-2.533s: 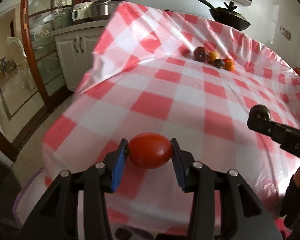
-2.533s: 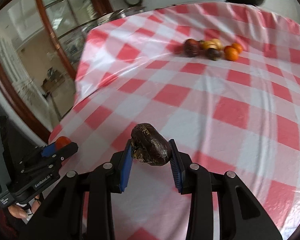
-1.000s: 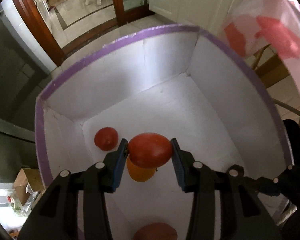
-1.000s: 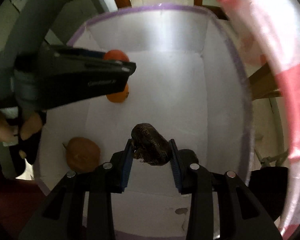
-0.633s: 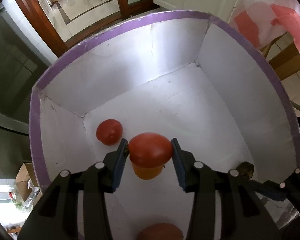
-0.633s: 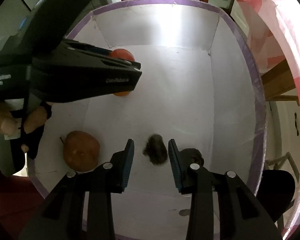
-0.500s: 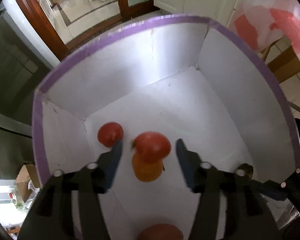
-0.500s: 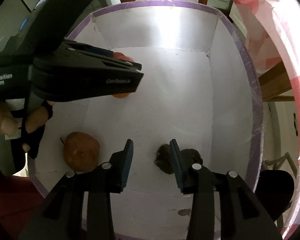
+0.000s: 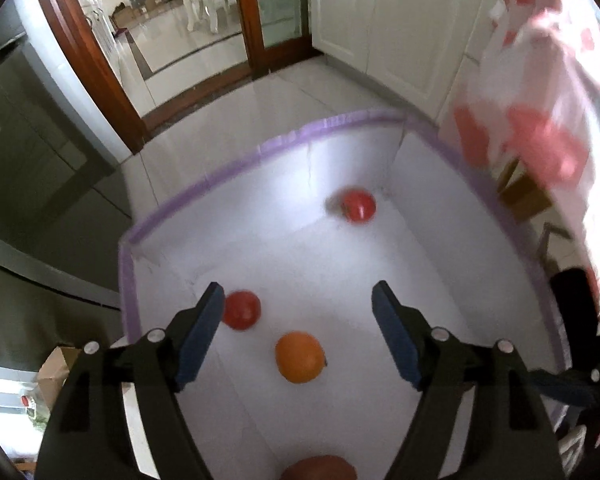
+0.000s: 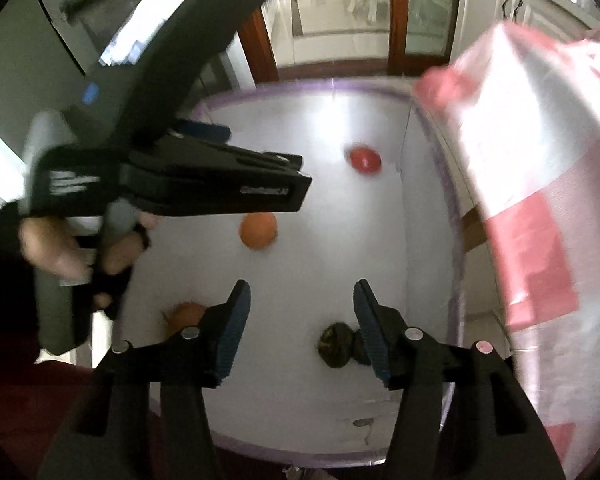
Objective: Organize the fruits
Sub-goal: 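Move both open tools back over the fruit cluster on the table, then grasp an orange with the right tool while the left tool grasps the large red mango, then carry the mango and orange to the white box and release both, then move both open tools back over the fruit cluster on the table, then grasp another orange with the right tool while the left tool grasps a dark passion fruit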
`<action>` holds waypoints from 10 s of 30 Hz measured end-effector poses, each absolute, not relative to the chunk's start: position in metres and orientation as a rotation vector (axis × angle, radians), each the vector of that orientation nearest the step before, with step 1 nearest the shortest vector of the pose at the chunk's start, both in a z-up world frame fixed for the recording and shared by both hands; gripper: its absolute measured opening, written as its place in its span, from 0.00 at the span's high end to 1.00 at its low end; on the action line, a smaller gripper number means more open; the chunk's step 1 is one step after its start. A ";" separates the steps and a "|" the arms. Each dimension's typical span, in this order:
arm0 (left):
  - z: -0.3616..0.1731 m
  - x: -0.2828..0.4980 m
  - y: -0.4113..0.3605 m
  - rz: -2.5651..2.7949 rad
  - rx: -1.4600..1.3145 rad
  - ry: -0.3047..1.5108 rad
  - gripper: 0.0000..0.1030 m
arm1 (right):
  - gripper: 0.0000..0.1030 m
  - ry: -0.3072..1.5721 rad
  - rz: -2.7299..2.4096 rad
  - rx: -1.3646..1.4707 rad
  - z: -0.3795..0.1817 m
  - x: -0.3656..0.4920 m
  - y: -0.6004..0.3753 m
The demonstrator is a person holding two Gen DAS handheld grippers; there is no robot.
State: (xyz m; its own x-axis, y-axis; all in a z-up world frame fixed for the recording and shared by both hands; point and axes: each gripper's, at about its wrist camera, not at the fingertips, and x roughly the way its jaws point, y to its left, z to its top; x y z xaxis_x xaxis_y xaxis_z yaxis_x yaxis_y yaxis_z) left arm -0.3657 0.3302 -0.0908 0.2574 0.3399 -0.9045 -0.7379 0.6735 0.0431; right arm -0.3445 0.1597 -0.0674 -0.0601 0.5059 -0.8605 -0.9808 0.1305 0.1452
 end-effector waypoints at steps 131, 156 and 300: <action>0.018 -0.140 0.148 0.205 -0.242 0.776 0.49 | 0.62 0.852 0.692 0.090 0.006 -0.083 -0.045; 0.011 -0.280 0.208 0.257 -0.275 0.667 0.49 | 0.62 0.831 0.935 -0.168 0.004 -0.187 0.045; 0.005 0.176 0.013 0.093 -0.246 0.864 0.58 | 0.59 0.844 0.335 0.352 -0.005 0.224 -0.211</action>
